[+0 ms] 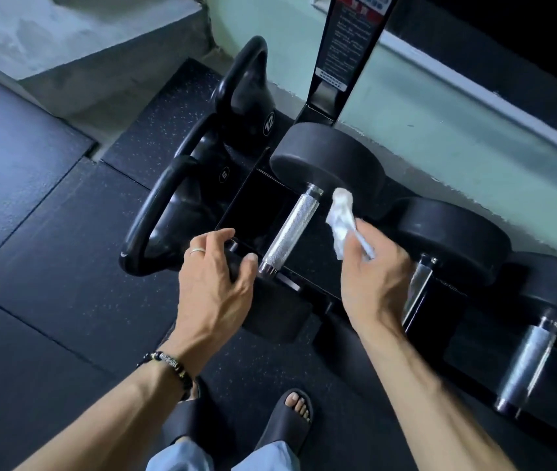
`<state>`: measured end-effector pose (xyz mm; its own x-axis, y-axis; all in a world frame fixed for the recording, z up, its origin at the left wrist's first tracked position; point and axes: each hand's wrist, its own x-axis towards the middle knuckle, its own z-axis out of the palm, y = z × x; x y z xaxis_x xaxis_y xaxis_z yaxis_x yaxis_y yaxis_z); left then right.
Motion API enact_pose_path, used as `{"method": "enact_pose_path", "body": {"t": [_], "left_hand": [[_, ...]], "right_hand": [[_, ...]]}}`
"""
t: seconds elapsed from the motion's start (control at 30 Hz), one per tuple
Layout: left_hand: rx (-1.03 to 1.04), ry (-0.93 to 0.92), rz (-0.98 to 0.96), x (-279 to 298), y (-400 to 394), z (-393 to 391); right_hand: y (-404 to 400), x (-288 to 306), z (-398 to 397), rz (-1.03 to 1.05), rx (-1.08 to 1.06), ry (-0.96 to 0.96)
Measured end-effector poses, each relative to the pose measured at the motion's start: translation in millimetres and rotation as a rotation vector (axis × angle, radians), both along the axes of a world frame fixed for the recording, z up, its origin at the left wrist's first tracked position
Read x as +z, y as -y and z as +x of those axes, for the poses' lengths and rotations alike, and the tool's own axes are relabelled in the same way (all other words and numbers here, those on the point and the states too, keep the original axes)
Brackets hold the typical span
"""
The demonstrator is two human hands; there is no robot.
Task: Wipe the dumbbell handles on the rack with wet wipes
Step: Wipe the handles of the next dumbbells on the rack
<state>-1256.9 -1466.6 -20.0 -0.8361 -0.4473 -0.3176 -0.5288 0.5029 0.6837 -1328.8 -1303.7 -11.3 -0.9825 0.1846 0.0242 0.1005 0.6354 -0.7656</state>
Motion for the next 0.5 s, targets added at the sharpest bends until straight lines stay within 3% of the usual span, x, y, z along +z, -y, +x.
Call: {"method": "enact_pose_path", "body": {"t": [0.07,0.17,0.3,0.4,0.5], "left_hand": [[-0.042,0.012,-0.081,-15.2,-6.4,-1.3],[-0.024,-0.070,-0.157,-25.9,-11.2,0.6],[-0.017,-0.123,-0.182,-29.2,-9.8,2.6],[-0.003,-0.148,-0.181,-29.7,-10.7,2.6],[0.003,-0.147,-0.187,-31.2,-9.7,3.1]], "right_hand": [[3.9,-29.5,-14.1,0.203,0.267,-0.283],[1.1,-73.4,-29.0,0.596,0.781,-0.450],[-13.6,-70.0,-44.4,0.696,1.236,-0.547],[-23.4,-61.1,-70.4,0.786,1.223,-0.516],[-21.3,-65.7,-63.0,0.749,1.202,-0.470]]}}
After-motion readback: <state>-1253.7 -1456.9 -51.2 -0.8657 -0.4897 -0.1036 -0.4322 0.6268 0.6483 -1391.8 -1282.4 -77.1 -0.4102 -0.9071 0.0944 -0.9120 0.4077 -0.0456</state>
